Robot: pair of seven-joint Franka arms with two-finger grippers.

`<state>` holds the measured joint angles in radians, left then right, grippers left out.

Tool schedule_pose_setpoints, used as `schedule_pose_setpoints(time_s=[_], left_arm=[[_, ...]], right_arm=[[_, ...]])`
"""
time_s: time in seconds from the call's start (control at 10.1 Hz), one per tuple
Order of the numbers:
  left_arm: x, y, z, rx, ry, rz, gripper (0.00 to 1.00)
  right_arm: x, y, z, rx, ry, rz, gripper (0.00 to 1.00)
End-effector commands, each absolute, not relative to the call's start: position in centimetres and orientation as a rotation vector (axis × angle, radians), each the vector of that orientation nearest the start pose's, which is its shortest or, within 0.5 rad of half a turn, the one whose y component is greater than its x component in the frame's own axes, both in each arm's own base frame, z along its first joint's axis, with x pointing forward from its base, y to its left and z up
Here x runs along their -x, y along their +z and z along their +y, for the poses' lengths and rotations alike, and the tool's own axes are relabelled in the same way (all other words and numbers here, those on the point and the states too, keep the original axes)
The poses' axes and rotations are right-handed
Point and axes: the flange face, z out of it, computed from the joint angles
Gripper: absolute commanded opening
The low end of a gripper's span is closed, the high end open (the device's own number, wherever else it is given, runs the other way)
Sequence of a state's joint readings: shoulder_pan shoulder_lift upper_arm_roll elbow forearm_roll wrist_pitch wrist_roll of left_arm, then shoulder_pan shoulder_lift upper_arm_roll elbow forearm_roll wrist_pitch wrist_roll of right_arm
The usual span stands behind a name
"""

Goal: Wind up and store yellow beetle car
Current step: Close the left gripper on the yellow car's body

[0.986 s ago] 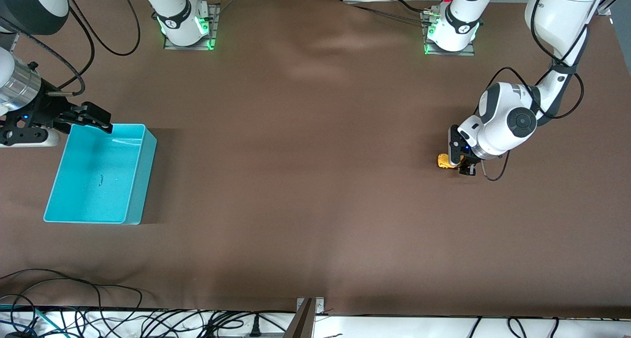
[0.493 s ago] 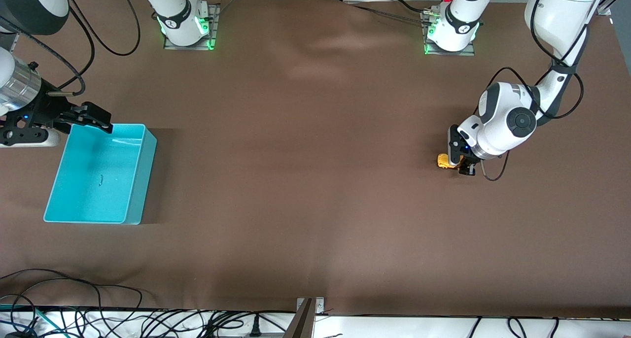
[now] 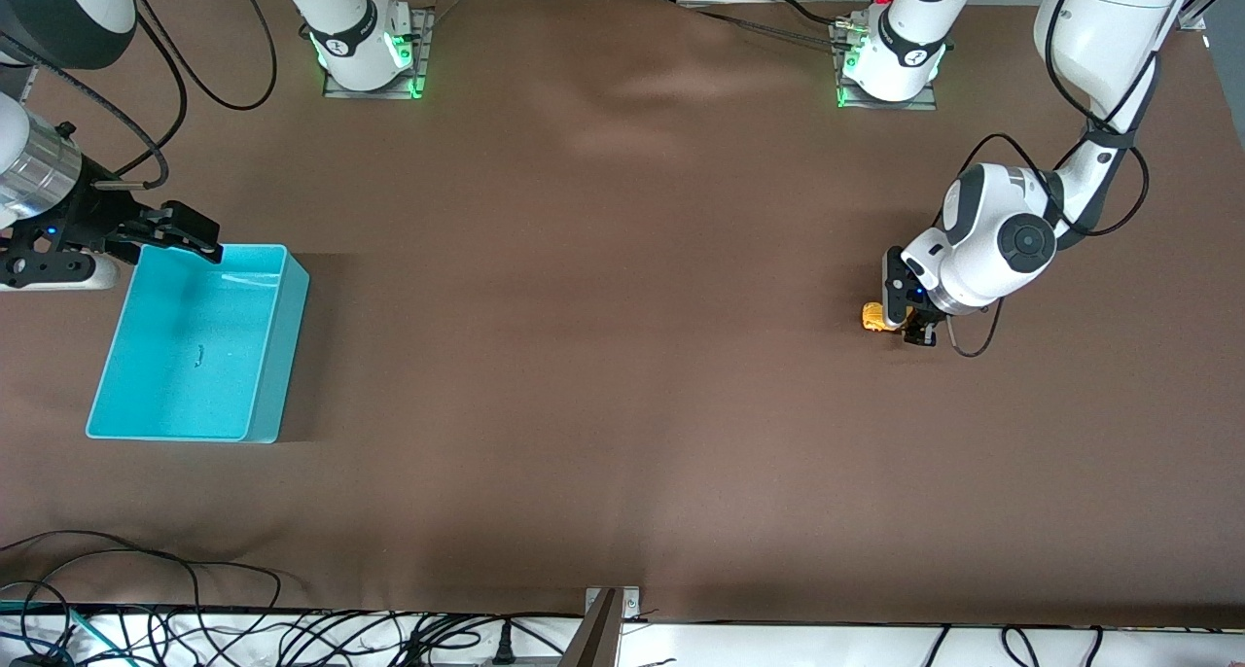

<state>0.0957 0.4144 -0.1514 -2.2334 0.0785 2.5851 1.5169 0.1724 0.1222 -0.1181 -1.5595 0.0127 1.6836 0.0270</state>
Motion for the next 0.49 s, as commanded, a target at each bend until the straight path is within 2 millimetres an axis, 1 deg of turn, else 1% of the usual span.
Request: schedule_pose_setpoints(time_s=[0.0,0.2,0.3,0.39], left_arm=[[-54.3,17.7,-2.6,2.169,0.065,2.332,0.06],[-53.8,15.2,-2.5,2.187,0.086,2.348,0.06],[-53.9,15.0,-2.3,2.186,0.069,2.337,0.06],[-53.8,14.7,-1.8,2.197,0.075,2.331,0.06]], right_arm=[[-59.6,57.1,3.9,3.139,-0.011,-0.061,1.0],[-59.6,57.2,3.4,3.139,-0.006,-0.052,1.0],[-59.5,57.2,3.3,3.139,-0.004,-0.047,1.0],[-59.6,57.2,3.3,3.139,-0.006,-0.047,1.0]])
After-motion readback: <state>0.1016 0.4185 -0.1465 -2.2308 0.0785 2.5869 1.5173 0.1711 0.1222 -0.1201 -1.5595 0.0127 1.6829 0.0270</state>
